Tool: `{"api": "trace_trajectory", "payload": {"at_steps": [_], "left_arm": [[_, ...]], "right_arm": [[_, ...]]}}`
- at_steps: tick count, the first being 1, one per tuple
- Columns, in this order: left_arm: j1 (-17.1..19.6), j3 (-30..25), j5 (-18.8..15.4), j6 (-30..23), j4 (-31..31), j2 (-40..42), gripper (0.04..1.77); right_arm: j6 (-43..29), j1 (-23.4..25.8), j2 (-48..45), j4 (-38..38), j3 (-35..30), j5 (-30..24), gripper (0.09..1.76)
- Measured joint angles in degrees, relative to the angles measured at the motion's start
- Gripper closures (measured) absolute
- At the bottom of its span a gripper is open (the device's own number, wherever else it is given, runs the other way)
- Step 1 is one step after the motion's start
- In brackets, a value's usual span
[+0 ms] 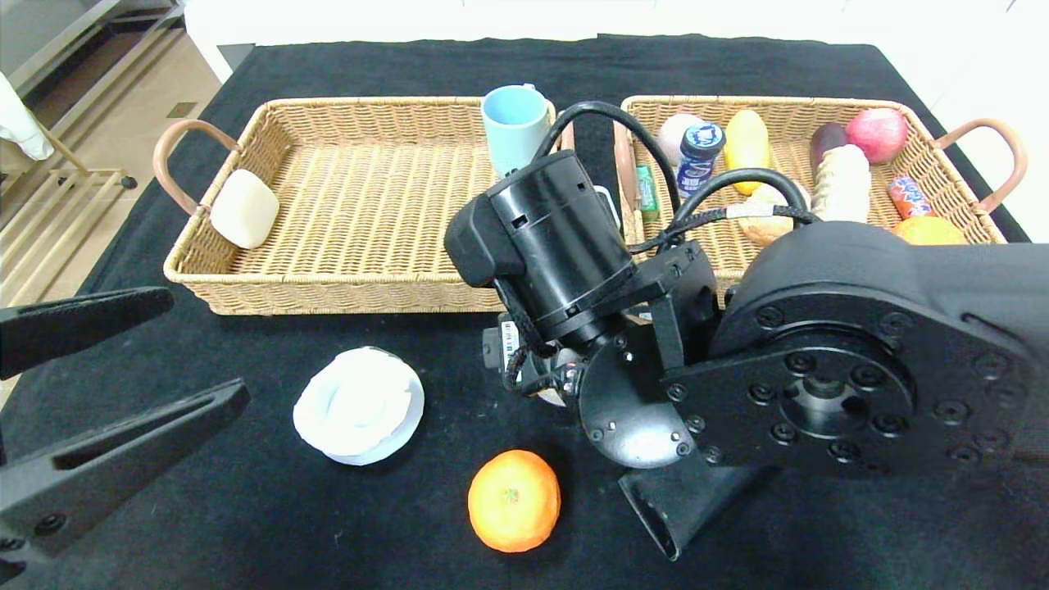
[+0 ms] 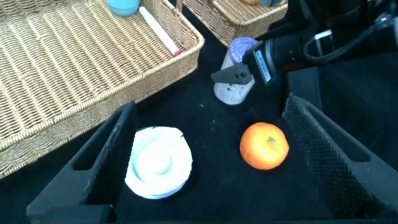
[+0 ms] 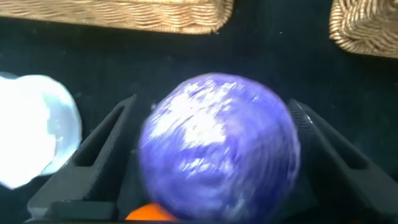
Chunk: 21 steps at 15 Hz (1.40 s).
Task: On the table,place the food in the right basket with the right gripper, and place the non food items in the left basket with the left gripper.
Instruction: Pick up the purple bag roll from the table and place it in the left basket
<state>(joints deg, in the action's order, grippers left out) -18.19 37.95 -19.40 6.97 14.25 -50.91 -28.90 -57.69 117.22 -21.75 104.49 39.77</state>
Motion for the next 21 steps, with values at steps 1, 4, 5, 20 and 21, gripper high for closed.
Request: {"api": "trace_trajectory", "payload": {"at_steps": [1, 4, 5, 20, 21], "left_arm": [[0.0, 0.02, 0.0, 0.0, 0.02, 0.04, 0.09], [0.0, 0.02, 0.0, 0.02, 0.02, 0.11, 0.09], [0.0, 0.02, 0.0, 0.02, 0.02, 0.11, 0.09], [-0.09, 0.0, -0.02, 0.0, -0.01, 0.17, 0.09], [-0.09, 0.0, -0.02, 0.0, 0.0, 0.15, 0.09]], "right_arm": [[0.0, 0.09, 0.26, -0.02, 0.09, 0.02, 0.43], [-0.09, 0.09, 0.57, -0.13, 0.22, 0.11, 0.75], [-0.09, 0.06, 0.61, -0.13, 0.22, 0.13, 0.77], [-1.88, -2.18, -4.55, -0.38, 0.28, -0.55, 0.81], [-2.13, -2.12, -5.42, -0.38, 0.59, -0.77, 0.81]]}}
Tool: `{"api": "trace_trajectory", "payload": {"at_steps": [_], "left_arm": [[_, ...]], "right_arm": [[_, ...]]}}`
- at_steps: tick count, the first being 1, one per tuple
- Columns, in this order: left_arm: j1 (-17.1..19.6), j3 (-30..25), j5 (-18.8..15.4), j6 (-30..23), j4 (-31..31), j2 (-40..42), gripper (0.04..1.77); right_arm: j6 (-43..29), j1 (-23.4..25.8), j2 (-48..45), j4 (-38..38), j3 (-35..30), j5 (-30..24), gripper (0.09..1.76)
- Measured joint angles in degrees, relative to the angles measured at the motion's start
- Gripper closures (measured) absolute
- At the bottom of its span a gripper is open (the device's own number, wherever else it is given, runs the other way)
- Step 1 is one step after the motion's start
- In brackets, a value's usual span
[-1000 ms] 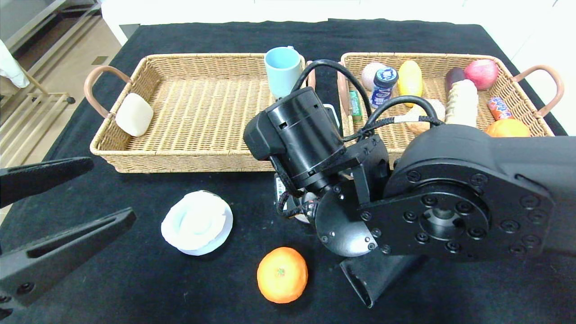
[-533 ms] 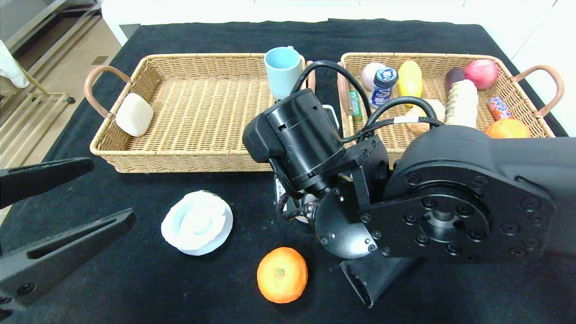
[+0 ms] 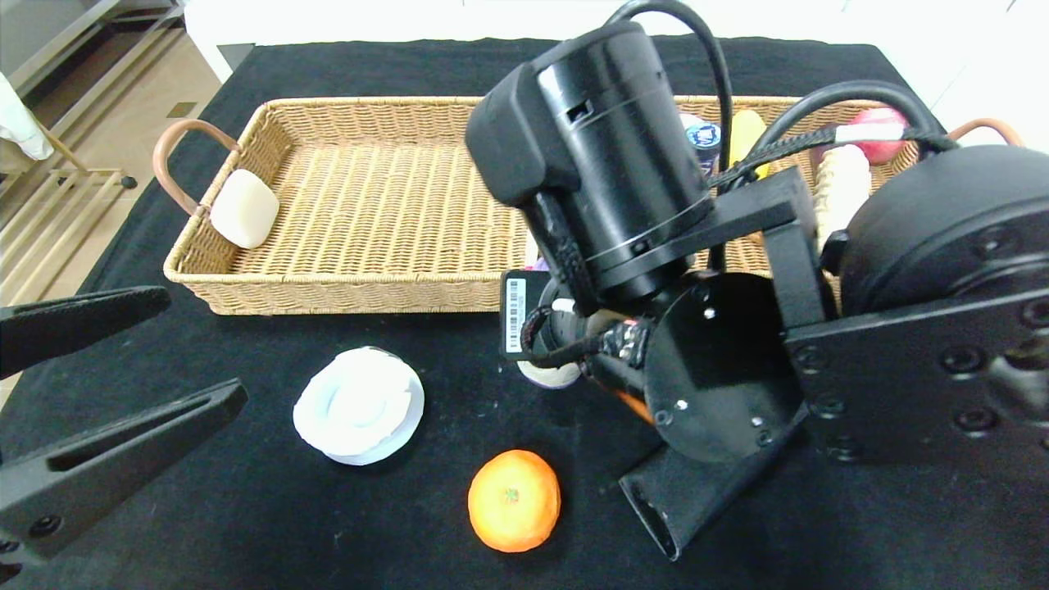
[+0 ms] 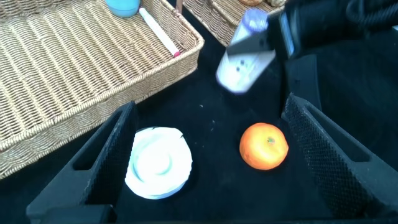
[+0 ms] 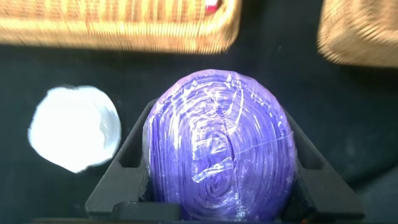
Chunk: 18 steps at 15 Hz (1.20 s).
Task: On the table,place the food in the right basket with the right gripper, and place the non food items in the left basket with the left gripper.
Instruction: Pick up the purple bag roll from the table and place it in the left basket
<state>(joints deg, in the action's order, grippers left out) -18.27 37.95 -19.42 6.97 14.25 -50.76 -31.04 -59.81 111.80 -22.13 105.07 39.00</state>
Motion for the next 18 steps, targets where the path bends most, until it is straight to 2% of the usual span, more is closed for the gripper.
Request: {"api": "trace_trajectory", "payload": {"at_steps": [5, 9, 18], "left_arm": [[-0.02, -0.22, -0.06, 0.0, -0.11, -0.11, 0.09], [0.0, -0.41, -0.06, 0.0, -0.12, -0.5, 0.09], [-0.07, -0.17, -0.06, 0.02, -0.04, 0.0, 0.09]], "right_arm": [[-0.46, 0.33, -3.86, 0.16, 1.84, -1.16, 0.81], [1.9, 1.05, -4.19, 0.74, 3.28, -1.84, 0.82], [12.93, 4.38, 1.21, 15.8, 6.47, -6.78, 0.82]]}}
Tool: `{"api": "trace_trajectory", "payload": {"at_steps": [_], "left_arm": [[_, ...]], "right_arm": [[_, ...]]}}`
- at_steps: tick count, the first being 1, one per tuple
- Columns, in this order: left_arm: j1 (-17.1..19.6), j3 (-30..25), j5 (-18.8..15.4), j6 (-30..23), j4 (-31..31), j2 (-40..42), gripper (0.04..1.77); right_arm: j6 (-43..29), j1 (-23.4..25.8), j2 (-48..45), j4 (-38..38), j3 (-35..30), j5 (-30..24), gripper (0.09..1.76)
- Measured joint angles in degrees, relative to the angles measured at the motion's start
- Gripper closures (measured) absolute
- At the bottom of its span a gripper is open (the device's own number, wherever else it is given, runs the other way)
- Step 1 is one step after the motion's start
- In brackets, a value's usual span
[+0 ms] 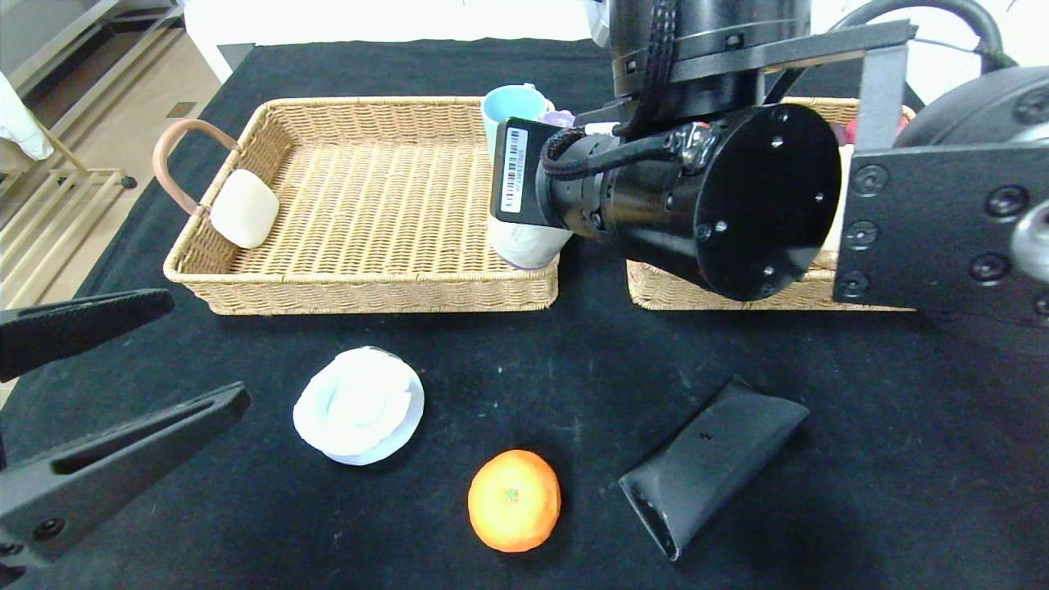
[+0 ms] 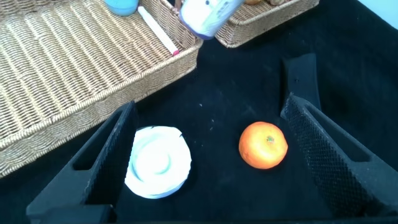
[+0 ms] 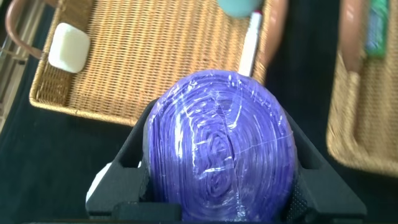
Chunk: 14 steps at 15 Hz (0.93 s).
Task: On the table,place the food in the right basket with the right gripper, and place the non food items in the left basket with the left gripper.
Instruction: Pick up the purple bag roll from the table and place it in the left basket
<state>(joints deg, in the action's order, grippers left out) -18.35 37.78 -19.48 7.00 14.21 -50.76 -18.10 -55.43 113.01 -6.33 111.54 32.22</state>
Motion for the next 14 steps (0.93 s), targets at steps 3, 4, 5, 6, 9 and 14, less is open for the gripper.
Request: {"api": "trace_trajectory", "payload": {"at_steps": [3, 4, 5, 6, 9, 14], "left_arm": [[0.02, 0.0, 0.0, 0.0, 0.0, 0.11, 0.09], [0.05, -0.05, -0.02, 0.0, 0.0, 0.16, 0.09], [0.1, -0.05, 0.0, 0.0, 0.0, 0.21, 0.09], [0.07, -0.07, -0.02, 0.02, 0.0, 0.24, 0.09], [0.02, -0.1, 0.0, 0.07, 0.02, 0.35, 0.09], [-0.01, -0.16, -0.09, 0.07, -0.02, 0.27, 0.09]], "right_arm": [[4.27, 0.61, 2.01, 5.47, -0.11, -2.1, 0.82], [5.35, 0.72, 2.65, 7.59, -0.05, -2.57, 0.82], [6.73, 1.05, 3.32, 9.83, 0.0, -2.73, 0.82], [8.0, 1.38, 4.13, 11.89, 0.02, -3.3, 0.82], [10.23, 2.1, 6.25, 18.37, 0.13, -6.73, 0.82], [11.41, 3.4, 8.52, 21.85, 0.11, -10.12, 0.82]]}}
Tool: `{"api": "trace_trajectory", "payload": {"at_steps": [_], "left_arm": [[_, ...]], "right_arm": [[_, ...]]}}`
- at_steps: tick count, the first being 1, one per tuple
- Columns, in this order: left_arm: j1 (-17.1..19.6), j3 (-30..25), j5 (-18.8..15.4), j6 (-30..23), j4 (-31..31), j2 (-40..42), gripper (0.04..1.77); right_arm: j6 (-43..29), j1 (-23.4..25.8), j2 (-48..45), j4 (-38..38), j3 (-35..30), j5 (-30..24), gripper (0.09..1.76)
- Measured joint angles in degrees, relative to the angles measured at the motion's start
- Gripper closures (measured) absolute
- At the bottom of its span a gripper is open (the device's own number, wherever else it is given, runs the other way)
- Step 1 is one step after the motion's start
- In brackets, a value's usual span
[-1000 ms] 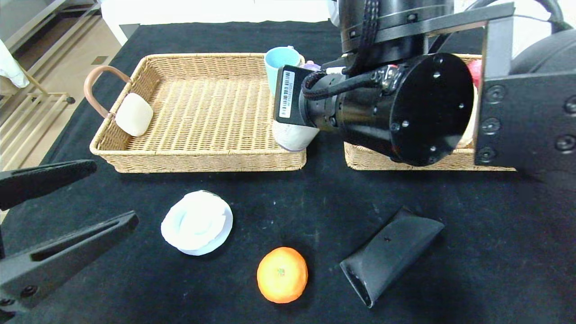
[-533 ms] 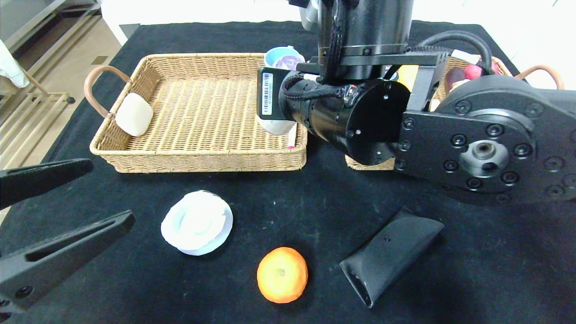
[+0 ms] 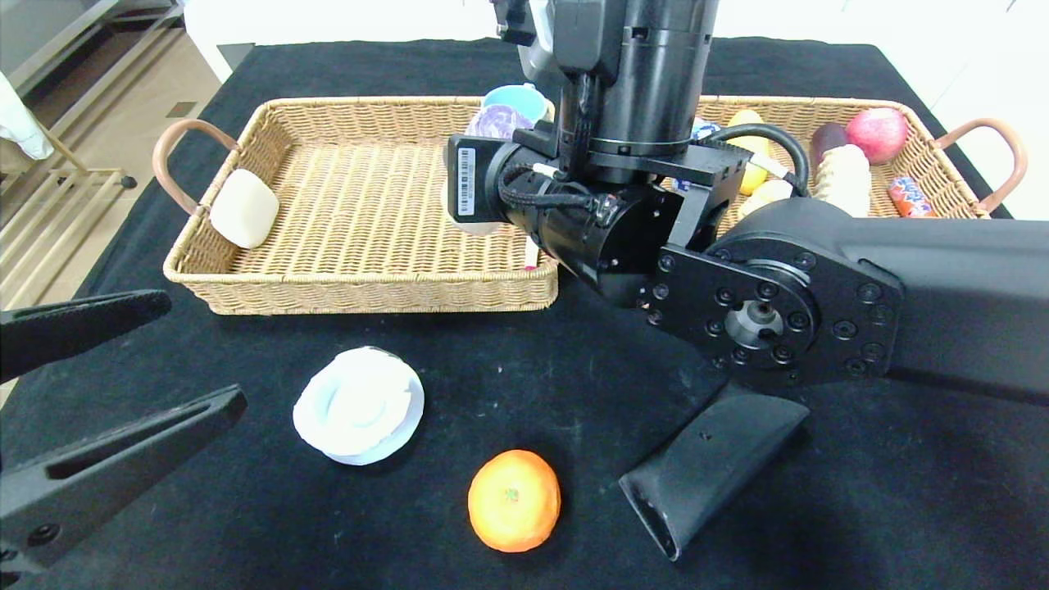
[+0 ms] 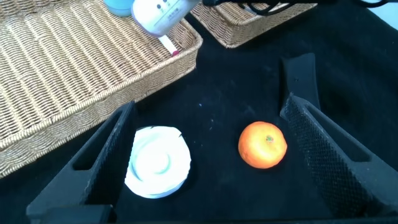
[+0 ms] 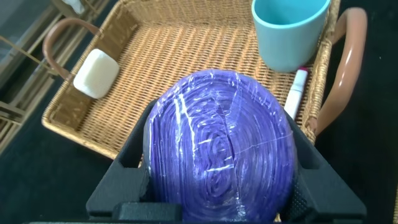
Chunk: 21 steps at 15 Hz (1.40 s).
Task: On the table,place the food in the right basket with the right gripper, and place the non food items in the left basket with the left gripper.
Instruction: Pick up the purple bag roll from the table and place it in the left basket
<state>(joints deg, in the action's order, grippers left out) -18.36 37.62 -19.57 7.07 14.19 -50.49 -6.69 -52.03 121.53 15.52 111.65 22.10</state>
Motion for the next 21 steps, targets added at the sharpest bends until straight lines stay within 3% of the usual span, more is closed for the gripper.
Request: {"api": "trace_trajectory", "payload": {"at_steps": [14, 17, 21], "left_arm": [[-0.21, -0.37, 0.0, 0.28, 0.0, -0.16, 0.09], [-0.18, -0.37, -0.02, 0.28, 0.0, -0.13, 0.09], [-0.18, -0.41, 0.0, 0.28, 0.0, -0.11, 0.09]], "right_arm": [[1.95, 1.1, 2.04, 0.82, 0.48, 0.09, 0.82], [1.82, 0.88, 2.01, 1.34, 0.45, 0.22, 0.59], [1.84, 0.66, 1.99, 1.32, 0.33, 0.28, 0.42]]}}
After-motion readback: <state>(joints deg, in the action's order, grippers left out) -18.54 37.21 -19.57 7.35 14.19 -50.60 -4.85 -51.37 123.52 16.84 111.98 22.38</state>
